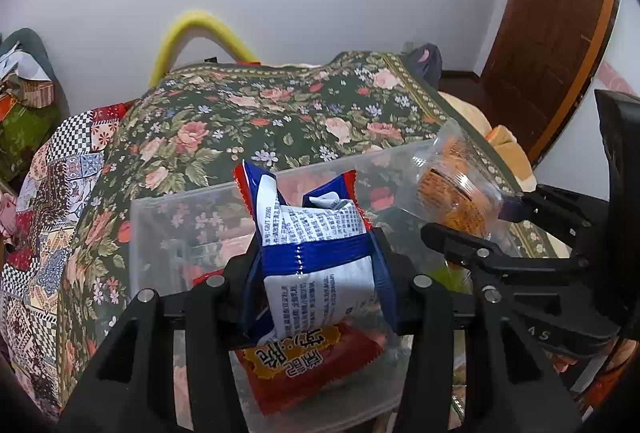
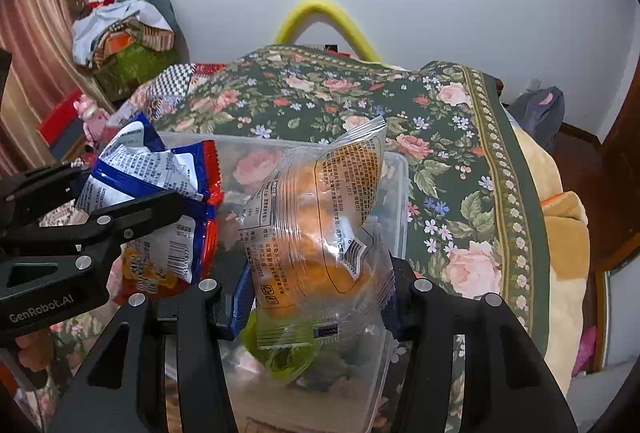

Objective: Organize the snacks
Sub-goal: 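Carry both packs over the clear box and release them inside with both tools, then grasp the wafer pack with the left tool while the right tool grasps the gold-striped biscuit pack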

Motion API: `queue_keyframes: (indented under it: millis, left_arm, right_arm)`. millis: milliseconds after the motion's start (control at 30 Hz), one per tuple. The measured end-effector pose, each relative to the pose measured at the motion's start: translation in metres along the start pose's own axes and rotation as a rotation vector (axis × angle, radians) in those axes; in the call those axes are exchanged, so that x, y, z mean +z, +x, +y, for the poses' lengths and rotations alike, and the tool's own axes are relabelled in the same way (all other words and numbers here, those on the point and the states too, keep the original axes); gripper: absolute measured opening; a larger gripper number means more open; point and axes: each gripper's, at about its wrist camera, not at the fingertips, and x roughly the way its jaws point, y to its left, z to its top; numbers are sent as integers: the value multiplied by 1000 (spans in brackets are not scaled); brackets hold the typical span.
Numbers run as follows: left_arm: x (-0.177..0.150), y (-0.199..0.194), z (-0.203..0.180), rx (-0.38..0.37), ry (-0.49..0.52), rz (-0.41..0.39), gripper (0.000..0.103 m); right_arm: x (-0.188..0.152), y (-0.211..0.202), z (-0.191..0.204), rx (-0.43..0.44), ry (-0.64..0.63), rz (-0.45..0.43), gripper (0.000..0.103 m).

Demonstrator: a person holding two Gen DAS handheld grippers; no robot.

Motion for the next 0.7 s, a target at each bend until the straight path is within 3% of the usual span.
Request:
queue_keyframes:
  millis: [167, 300, 700]
  left_arm:
    - [2, 1, -4, 44, 24, -2, 52]
    - [3, -9, -1, 36, 13, -12, 55]
    - [-11, -83, 6, 48, 9, -114, 57]
  right_arm:
    - [1, 0, 3, -9, -9, 4, 51]
    - [0, -3, 1, -7, -3, 12, 52]
    - [-1, -62, 6, -12, -6, -101, 63]
